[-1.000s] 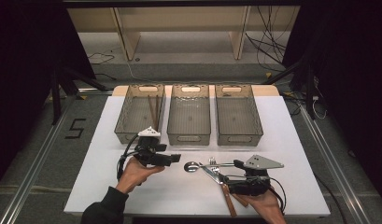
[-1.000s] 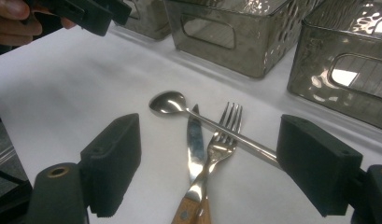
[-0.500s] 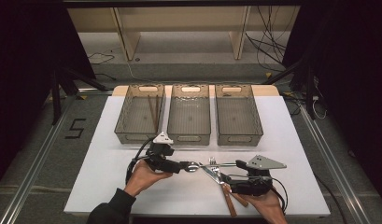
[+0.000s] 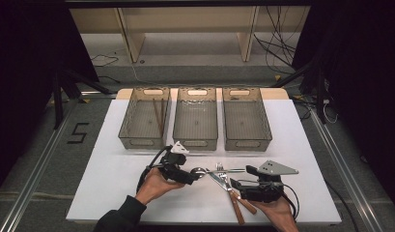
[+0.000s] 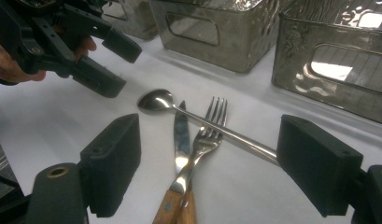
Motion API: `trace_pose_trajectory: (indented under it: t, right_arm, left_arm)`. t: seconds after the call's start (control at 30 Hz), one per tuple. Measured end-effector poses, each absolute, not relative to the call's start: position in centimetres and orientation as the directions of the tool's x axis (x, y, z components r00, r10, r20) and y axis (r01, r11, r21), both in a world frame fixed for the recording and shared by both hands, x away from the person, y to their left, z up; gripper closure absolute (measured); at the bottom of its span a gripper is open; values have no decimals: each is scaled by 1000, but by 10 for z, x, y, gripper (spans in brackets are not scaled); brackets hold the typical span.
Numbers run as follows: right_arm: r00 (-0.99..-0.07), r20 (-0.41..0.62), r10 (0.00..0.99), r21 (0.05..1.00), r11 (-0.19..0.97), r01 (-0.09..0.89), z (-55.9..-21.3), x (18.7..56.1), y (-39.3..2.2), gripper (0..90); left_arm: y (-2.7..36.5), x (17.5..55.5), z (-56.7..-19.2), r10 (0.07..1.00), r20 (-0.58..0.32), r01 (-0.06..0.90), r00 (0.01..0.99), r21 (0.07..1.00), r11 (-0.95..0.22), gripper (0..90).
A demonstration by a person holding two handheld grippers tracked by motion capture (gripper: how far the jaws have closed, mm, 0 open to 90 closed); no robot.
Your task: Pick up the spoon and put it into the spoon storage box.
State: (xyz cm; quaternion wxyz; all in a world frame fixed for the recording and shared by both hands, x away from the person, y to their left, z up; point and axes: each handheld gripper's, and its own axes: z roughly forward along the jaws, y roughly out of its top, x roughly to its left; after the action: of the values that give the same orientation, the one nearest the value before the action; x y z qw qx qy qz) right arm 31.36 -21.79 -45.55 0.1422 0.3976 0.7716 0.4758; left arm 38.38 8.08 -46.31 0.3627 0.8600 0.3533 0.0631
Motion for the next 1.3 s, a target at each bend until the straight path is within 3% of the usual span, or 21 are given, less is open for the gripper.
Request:
trace_pose_trajectory:
  t: [1.3]
  right_arm:
    - [-648,156,746,848,235,475,-454,313,-217,233]
  left_arm:
    - [44,392,-482,570,9,450,822,603,-659,426]
